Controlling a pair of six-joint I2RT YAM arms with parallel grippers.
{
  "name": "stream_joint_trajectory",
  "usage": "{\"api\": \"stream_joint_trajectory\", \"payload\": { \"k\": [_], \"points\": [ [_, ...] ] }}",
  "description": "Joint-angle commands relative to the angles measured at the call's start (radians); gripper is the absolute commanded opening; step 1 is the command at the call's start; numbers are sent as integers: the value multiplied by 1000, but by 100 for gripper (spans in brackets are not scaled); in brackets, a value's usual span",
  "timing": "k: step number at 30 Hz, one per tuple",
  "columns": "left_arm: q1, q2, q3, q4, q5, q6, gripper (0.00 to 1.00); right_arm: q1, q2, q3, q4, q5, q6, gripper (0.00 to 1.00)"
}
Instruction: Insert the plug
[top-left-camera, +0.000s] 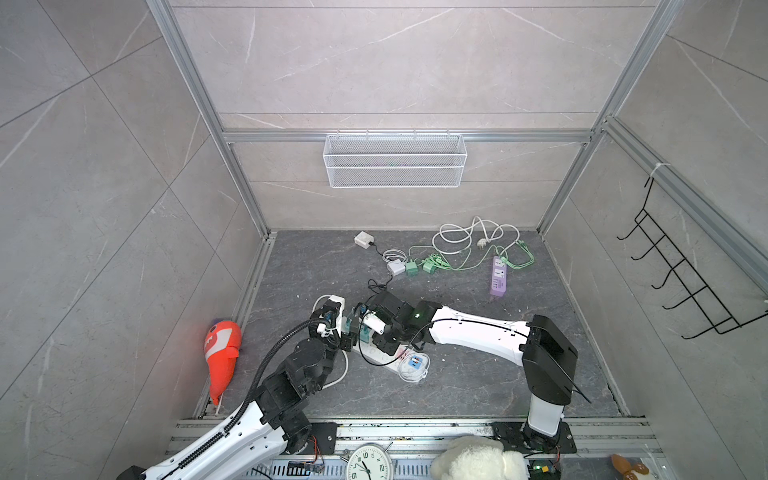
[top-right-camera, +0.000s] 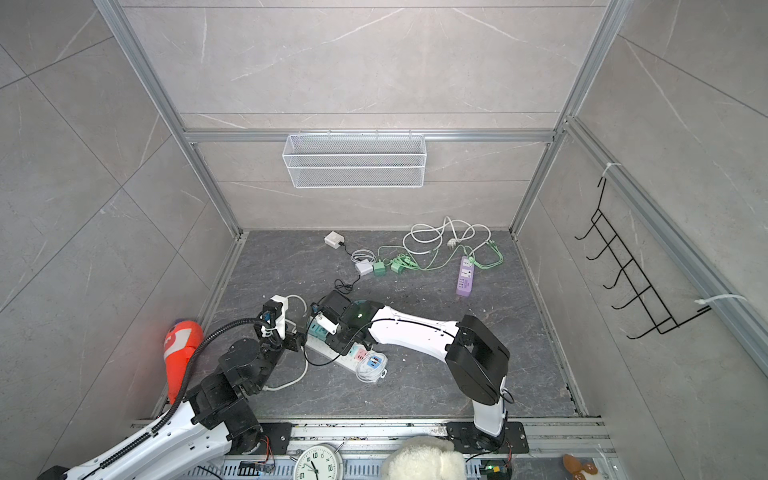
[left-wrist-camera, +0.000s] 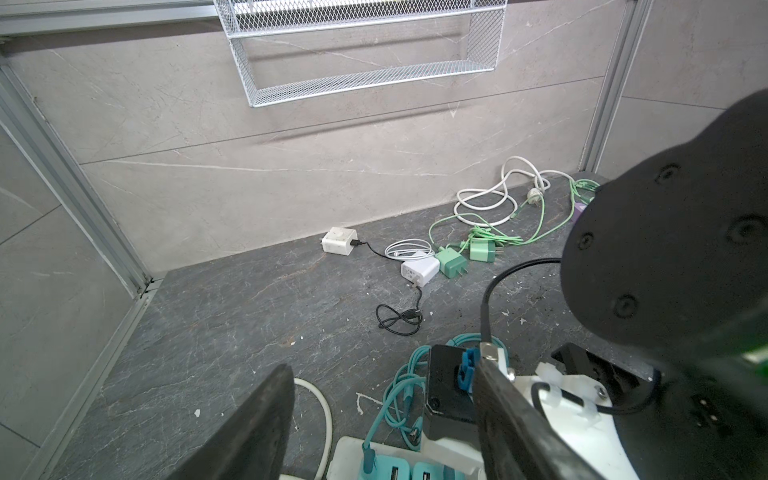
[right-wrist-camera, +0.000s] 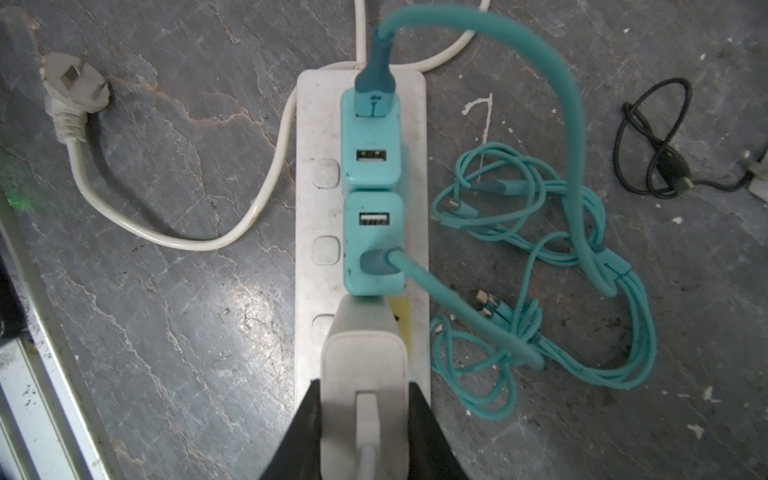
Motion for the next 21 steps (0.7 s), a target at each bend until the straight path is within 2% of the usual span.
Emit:
{"api": "stream_joint_trajectory", "payload": {
  "k": [1,8,15,21],
  "points": [
    [-4,5,7,37,18,3,70,3,26,8,-33,26,-11,6],
    [-4,10,12,37,22,4,70,3,48,31,-43,5,-17,6],
    [-4,5,16,45,24,9,70,21,154,126,-161,24,-11,5],
    [-4,-20,2,50,21,9,70,31,178,129,-183,22,24,6]
  ]
}}
